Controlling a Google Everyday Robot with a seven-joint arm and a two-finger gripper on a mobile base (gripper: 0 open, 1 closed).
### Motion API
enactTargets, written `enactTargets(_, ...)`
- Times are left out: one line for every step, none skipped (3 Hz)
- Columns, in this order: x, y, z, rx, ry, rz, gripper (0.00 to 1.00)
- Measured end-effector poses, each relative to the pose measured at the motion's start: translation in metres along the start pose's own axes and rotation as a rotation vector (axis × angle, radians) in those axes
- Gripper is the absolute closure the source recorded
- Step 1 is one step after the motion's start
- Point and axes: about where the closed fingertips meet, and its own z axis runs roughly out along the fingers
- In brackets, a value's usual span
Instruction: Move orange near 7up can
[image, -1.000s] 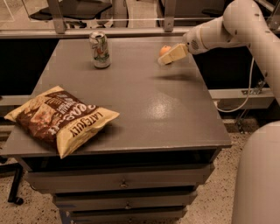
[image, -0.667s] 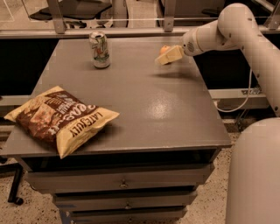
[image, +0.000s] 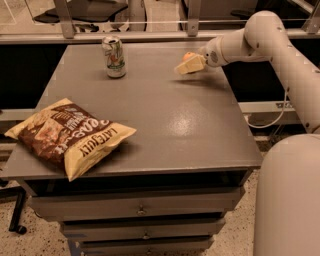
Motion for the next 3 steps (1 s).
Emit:
enactTargets(-0.002, 0.001, 0.002, -0.009, -0.019, -0.001, 0.41)
enactTargets(-0.006, 0.003, 0.001, -0.017, -0.038, -0.006, 0.64)
enactTargets(-0.016, 0.008, -0.002, -0.034, -0.071, -0.021, 0.88)
